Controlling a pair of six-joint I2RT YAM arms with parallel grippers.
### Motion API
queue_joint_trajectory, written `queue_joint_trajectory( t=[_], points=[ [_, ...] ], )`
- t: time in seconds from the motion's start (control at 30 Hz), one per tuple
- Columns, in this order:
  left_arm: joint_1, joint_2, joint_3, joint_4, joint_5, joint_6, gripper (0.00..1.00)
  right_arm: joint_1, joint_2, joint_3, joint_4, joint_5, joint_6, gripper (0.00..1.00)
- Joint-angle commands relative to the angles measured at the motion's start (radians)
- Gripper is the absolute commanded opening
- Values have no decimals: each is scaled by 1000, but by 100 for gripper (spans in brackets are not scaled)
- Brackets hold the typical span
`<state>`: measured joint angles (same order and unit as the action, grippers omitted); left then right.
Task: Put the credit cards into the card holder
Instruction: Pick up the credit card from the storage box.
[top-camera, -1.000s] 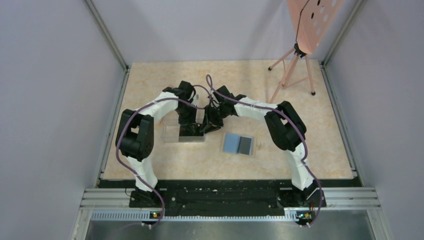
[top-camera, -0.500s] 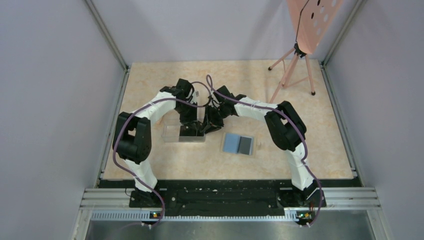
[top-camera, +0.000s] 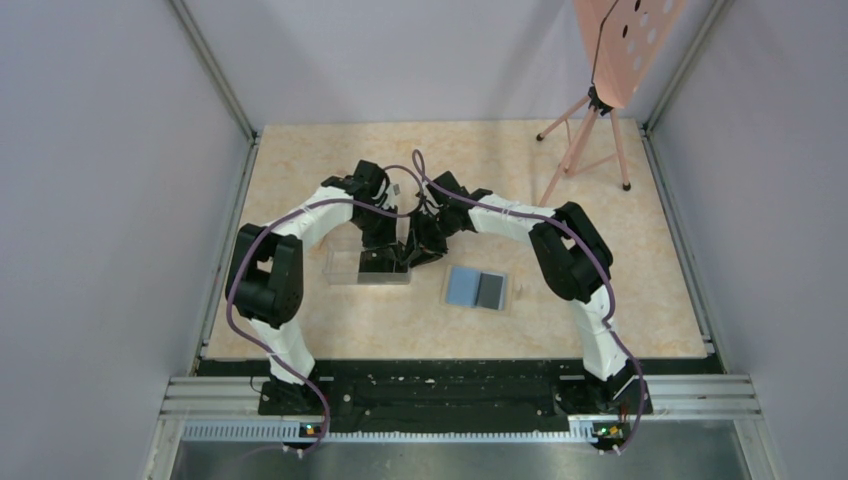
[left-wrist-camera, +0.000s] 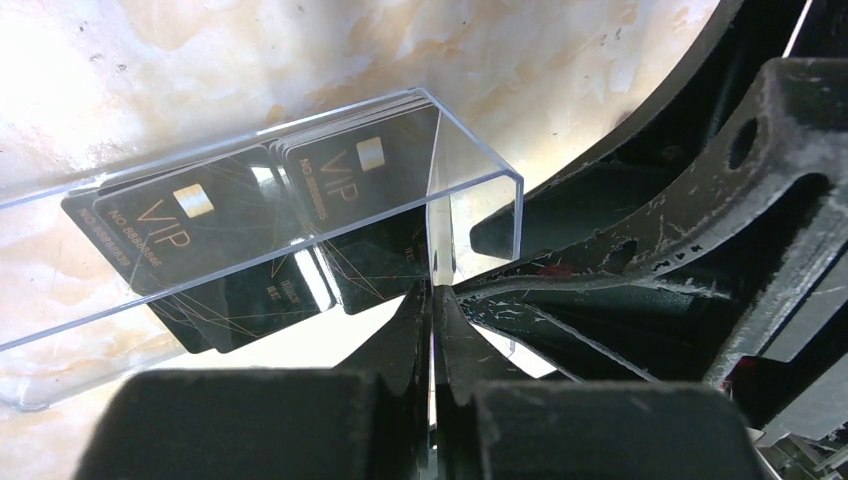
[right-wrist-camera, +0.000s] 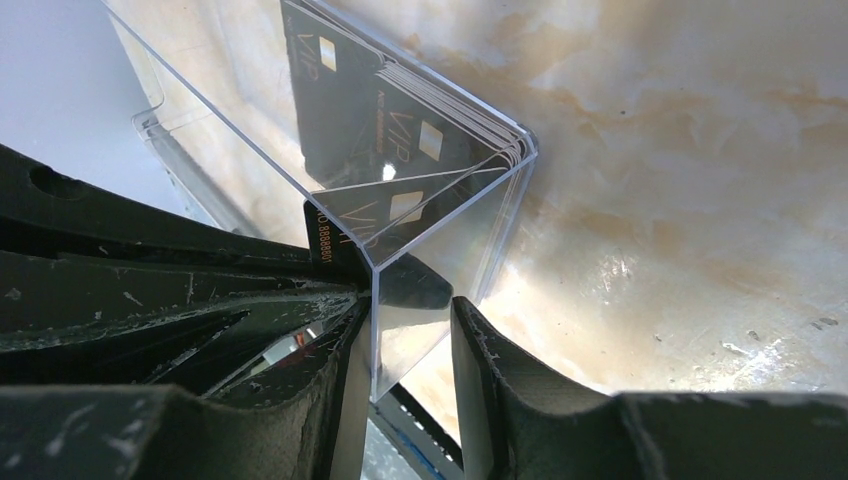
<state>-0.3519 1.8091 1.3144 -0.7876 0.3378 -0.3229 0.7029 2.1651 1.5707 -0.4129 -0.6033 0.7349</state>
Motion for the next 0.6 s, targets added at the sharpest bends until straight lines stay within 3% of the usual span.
queue_joint_trajectory(
  t=[0.0, 0.27, 0.47, 0.57],
  points=[
    [-7, -2, -8, 35, 1, -4, 0, 7, -29, 32, 23, -10, -9, 36],
    [-7, -110, 37, -16, -35, 23, 0, 4, -168, -37, 61, 68, -44, 59],
    [-7, -232, 64, -57, -102, 56, 0, -28, -343, -207, 171, 84, 8, 66],
    [-5, -290, 65, -32, -49, 62, 0, -72, -437, -344, 291, 45, 65, 67]
  ],
)
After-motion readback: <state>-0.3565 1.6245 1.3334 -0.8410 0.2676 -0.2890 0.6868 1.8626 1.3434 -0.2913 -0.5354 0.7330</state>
